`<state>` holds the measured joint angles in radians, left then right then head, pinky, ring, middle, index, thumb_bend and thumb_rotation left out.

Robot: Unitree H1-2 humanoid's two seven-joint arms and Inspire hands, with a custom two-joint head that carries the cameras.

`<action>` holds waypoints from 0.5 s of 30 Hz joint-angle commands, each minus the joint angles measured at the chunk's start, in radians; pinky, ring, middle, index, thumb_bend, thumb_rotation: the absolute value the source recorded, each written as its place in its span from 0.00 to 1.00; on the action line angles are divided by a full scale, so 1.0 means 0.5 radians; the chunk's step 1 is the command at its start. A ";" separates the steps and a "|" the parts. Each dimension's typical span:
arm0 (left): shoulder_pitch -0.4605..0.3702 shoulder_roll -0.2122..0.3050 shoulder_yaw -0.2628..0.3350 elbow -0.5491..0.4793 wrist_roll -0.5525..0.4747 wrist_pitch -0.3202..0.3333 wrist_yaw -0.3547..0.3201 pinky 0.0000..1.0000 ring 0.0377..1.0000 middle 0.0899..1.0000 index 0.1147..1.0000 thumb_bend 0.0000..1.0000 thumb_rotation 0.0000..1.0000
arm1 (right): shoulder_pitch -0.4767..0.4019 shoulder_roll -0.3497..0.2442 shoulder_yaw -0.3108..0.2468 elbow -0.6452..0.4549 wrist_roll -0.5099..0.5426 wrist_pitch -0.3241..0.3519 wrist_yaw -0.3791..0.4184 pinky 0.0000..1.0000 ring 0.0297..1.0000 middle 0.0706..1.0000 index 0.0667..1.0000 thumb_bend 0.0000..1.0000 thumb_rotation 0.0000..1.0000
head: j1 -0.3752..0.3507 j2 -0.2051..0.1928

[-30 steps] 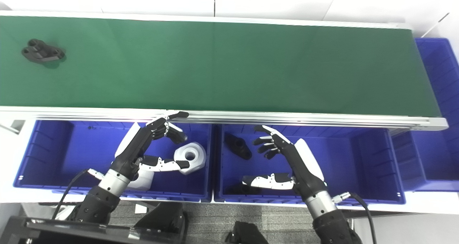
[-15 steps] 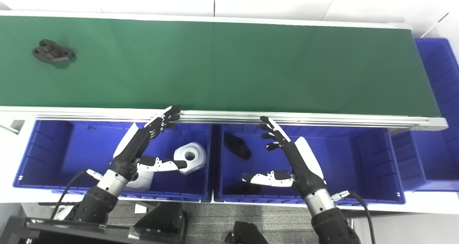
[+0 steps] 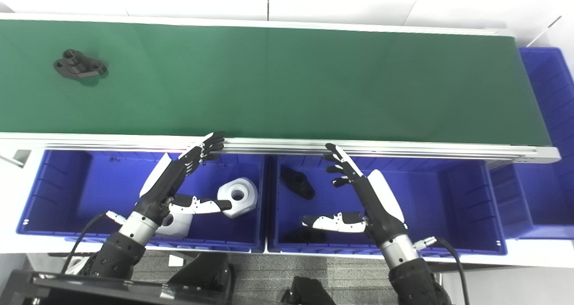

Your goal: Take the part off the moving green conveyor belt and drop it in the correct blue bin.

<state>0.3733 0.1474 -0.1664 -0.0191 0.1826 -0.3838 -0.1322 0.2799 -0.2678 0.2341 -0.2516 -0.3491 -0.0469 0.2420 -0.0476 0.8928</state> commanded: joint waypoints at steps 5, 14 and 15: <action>0.010 0.023 0.011 -0.032 0.013 -0.103 0.033 0.82 0.86 0.90 0.90 0.72 0.20 | -0.004 0.009 0.000 -0.032 -0.002 -0.056 -0.038 0.68 0.80 0.87 0.94 0.84 0.34 | 0.002 -0.014; 0.009 0.019 0.017 0.004 0.029 -0.148 0.052 0.82 0.86 0.90 0.90 0.71 0.20 | 0.000 0.016 -0.002 -0.005 -0.002 -0.086 -0.074 0.69 0.80 0.87 0.94 0.84 0.36 | 0.018 -0.052; 0.010 0.018 0.019 0.004 0.034 -0.147 0.054 0.82 0.86 0.90 0.90 0.72 0.20 | 0.001 0.016 -0.002 0.001 0.002 -0.096 -0.075 0.69 0.80 0.87 0.94 0.84 0.36 | 0.018 -0.052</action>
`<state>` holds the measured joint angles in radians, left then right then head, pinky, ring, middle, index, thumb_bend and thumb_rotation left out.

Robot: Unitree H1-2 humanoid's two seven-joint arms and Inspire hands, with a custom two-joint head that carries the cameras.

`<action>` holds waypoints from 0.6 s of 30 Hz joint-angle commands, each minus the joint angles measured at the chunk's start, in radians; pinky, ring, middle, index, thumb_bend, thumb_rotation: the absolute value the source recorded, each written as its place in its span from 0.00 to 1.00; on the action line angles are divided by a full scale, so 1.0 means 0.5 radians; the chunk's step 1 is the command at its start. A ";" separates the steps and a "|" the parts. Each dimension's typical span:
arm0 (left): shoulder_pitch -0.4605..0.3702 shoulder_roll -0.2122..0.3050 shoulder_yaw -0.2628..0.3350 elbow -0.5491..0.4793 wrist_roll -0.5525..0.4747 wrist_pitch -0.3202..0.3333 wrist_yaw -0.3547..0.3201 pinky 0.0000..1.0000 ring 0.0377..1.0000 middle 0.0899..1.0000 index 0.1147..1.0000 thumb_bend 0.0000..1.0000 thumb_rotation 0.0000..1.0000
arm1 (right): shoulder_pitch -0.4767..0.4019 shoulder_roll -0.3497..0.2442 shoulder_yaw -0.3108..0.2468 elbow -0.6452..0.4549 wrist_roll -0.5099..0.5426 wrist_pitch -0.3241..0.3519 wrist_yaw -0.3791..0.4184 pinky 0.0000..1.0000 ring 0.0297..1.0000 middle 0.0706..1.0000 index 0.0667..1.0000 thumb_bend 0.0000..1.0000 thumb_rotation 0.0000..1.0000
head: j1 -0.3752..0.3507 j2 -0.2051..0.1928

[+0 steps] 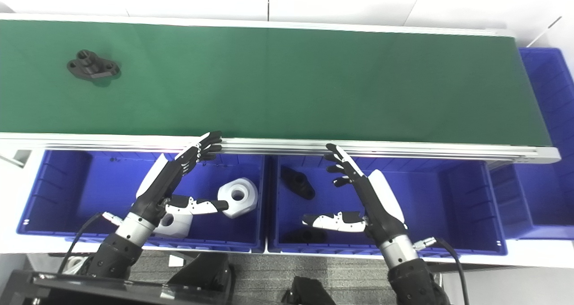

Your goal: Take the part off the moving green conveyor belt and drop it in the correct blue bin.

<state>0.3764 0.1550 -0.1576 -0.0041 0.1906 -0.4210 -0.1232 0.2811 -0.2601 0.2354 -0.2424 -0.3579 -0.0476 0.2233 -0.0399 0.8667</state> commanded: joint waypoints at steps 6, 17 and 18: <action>0.001 0.013 -0.024 0.027 0.043 -0.095 0.067 0.82 0.86 0.90 0.90 0.72 0.23 | 0.016 -0.007 -0.001 0.059 0.033 -0.188 -0.067 0.68 0.80 0.87 0.94 0.83 0.36 | 0.071 -0.172; -0.043 0.078 -0.271 0.257 0.045 -0.098 0.340 0.78 0.85 0.88 0.86 0.77 0.20 | 0.056 -0.057 -0.012 0.308 0.009 -0.479 -0.177 0.65 0.79 0.85 0.94 0.84 0.34 | 0.372 -0.587; -0.051 0.082 -0.290 0.273 0.060 -0.098 0.373 0.78 0.85 0.88 0.86 0.78 0.20 | 0.052 -0.060 -0.013 0.339 0.006 -0.514 -0.191 0.65 0.79 0.85 0.94 0.84 0.34 | 0.388 -0.610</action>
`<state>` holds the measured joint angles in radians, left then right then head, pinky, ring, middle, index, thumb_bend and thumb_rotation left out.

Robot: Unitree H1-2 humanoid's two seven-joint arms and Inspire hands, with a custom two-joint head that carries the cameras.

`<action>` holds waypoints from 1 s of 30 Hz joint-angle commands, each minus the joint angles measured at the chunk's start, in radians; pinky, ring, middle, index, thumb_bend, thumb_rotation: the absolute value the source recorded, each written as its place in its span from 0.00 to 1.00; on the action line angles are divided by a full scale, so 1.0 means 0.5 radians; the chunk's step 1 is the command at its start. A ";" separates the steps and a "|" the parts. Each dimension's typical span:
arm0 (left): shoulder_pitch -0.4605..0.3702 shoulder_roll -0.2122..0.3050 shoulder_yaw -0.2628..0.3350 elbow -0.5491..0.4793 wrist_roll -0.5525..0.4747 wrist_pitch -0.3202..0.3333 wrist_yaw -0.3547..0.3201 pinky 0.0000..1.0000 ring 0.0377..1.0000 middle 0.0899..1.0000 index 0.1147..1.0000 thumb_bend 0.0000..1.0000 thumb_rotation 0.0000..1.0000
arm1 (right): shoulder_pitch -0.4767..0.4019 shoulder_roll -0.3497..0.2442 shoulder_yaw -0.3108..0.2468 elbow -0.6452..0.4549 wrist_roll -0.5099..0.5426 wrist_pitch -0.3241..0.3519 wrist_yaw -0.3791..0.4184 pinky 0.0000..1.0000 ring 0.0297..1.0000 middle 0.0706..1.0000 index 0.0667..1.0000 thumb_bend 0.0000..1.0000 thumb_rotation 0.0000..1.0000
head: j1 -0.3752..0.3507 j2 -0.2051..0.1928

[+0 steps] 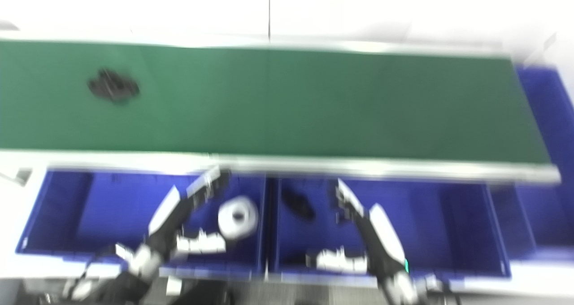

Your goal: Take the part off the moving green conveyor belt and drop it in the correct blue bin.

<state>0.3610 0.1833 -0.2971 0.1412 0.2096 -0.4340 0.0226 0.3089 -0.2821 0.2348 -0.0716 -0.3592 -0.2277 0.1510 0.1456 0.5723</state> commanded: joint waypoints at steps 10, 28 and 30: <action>-0.098 0.083 -0.183 0.090 0.005 -0.072 0.330 0.73 0.80 0.84 0.82 0.84 0.16 | -0.026 -0.008 -0.028 0.126 0.033 -0.280 -0.094 0.61 0.76 0.83 0.94 0.86 0.33 | 0.082 -0.166; -0.222 0.112 -0.455 0.200 0.066 -0.072 0.683 0.68 0.76 0.79 0.78 0.87 0.18 | -0.020 -0.026 -0.105 0.194 0.209 -0.482 -0.220 0.61 0.75 0.81 0.92 0.87 0.31 | 0.412 -0.251; -0.222 0.101 -0.466 0.199 0.049 -0.072 0.693 0.67 0.76 0.79 0.78 0.87 0.18 | -0.024 -0.047 -0.099 0.191 0.223 -0.483 -0.230 0.61 0.75 0.81 0.92 0.87 0.29 | 0.435 -0.254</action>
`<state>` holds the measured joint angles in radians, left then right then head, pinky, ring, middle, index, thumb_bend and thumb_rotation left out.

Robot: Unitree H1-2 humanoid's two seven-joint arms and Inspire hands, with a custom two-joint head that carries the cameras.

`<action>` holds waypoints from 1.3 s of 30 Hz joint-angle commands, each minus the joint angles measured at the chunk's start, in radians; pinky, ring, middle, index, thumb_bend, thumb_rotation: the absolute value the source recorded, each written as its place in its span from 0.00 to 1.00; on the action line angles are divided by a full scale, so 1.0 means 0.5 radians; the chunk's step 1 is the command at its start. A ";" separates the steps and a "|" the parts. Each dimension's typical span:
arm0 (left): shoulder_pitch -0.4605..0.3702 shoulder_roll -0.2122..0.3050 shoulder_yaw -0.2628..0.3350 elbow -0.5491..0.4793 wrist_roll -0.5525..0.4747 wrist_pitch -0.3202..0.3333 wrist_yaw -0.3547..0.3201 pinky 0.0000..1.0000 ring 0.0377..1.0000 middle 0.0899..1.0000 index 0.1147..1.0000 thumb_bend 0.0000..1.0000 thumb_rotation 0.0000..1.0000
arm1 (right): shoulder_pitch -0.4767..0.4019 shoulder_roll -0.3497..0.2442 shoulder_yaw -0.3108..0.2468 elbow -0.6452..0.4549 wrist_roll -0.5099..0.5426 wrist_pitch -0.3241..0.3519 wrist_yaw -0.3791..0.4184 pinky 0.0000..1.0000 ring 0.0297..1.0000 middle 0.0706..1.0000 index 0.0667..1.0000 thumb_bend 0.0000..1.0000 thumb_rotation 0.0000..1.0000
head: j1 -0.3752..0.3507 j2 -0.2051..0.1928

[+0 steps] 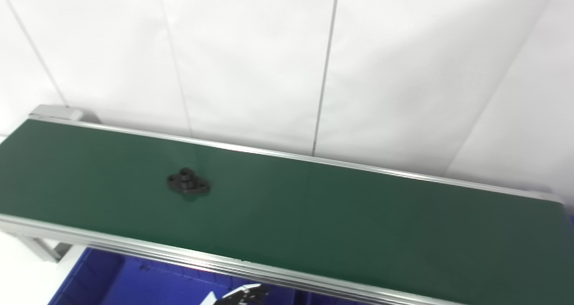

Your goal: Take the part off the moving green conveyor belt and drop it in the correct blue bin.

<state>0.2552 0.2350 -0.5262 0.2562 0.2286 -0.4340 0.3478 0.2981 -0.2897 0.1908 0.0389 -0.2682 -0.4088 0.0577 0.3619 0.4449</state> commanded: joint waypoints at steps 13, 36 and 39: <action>0.000 -0.013 -0.071 -0.076 0.037 -0.072 0.122 0.67 0.75 0.79 0.78 0.86 0.14 | -0.020 -0.143 0.039 -0.130 0.240 -0.122 -0.134 0.58 0.72 0.78 0.91 0.87 0.23 | -0.020 0.067; 0.132 0.160 -0.210 -0.347 0.052 -0.072 0.237 0.69 0.77 0.81 0.80 0.87 0.14 | -0.195 0.006 -0.145 -0.823 0.149 0.136 -0.005 0.59 0.69 0.76 0.84 0.84 0.41 | -0.261 0.283; 0.171 0.170 -0.190 -0.399 0.039 -0.072 0.225 0.69 0.78 0.82 0.80 0.88 0.16 | -0.246 0.037 -0.161 -0.882 0.121 0.235 0.030 0.57 0.68 0.77 0.84 0.83 0.41 | -0.276 0.305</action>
<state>0.3300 0.3110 -0.6249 0.0869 0.2420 -0.4344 0.4501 0.1931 -0.2771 0.1199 -0.3590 -0.2039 -0.3190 0.0647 0.2240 0.5981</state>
